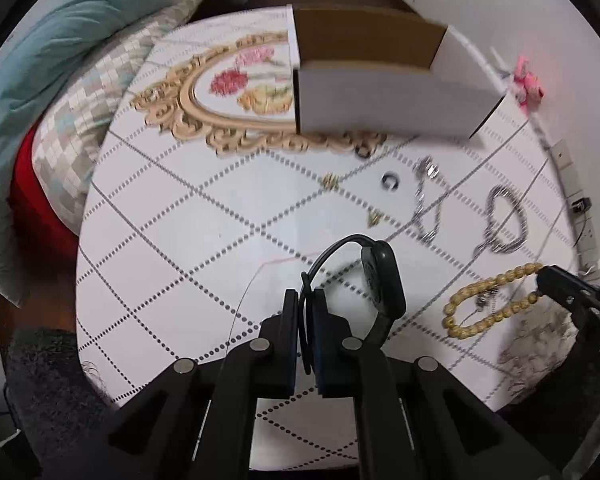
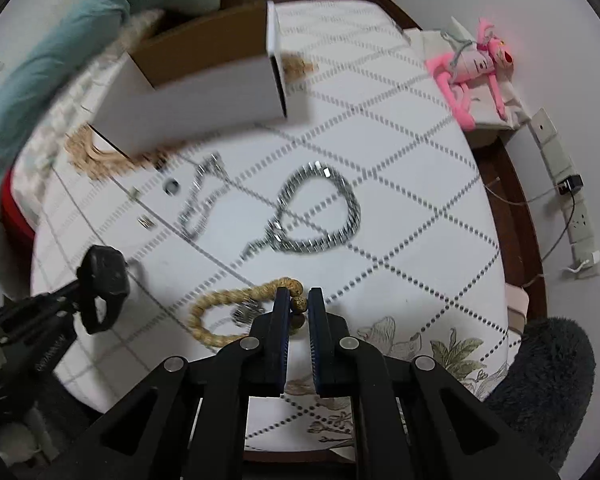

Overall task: Organize jewelry
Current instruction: 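Grasp the black watch band with the left tool while the right tool grasps the wooden bead bracelet, then carry the watch and bead bracelet into the box while both tools open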

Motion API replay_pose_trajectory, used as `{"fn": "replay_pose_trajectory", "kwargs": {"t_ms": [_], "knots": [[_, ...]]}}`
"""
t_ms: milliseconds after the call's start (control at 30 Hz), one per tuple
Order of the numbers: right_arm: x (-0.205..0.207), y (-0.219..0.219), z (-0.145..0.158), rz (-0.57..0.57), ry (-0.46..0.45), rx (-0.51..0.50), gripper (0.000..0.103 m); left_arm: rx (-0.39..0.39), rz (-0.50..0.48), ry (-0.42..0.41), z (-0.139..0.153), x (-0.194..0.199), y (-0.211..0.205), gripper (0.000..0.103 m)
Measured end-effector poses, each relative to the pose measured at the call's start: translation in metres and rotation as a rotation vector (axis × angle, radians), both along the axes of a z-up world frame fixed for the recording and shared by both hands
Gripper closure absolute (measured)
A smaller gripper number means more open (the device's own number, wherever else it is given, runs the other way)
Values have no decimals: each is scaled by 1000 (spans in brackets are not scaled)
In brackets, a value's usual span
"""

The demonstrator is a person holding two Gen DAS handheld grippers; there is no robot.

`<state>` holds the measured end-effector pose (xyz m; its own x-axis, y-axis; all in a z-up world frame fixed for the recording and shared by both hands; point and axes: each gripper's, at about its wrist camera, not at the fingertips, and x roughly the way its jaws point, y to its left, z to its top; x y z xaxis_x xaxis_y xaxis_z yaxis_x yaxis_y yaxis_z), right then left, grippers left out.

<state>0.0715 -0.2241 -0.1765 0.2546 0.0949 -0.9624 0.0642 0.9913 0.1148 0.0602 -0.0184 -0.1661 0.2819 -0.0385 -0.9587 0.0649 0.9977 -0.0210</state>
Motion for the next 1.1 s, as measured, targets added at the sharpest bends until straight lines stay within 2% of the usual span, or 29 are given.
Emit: {"fn": "replay_pose_trajectory", "kwargs": {"t_ms": [200, 333, 433, 533, 633, 733, 967, 1100], "knots": [[12, 8, 45, 39, -113, 21, 94, -54, 3, -87, 40, 11, -15, 99], [31, 14, 77, 64, -198, 37, 94, -99, -5, -131, 68, 43, -21, 99], [57, 13, 103, 79, -261, 53, 94, -109, -8, -161, 77, 73, -22, 99], [83, 13, 122, 84, -311, 74, 94, -161, 17, -156, 82, 104, -18, 99], [115, 11, 133, 78, -342, 108, 94, -172, 25, -148, 80, 128, -18, 99], [141, 13, 134, 81, -341, 133, 94, -180, 30, -109, 70, 154, -18, 99], [193, 18, 102, 104, -248, 155, 94, -196, 36, -25, 48, 191, -19, 98], [206, 20, 80, 116, -199, 180, 94, -194, 65, 33, 41, 206, -15, 87]]}}
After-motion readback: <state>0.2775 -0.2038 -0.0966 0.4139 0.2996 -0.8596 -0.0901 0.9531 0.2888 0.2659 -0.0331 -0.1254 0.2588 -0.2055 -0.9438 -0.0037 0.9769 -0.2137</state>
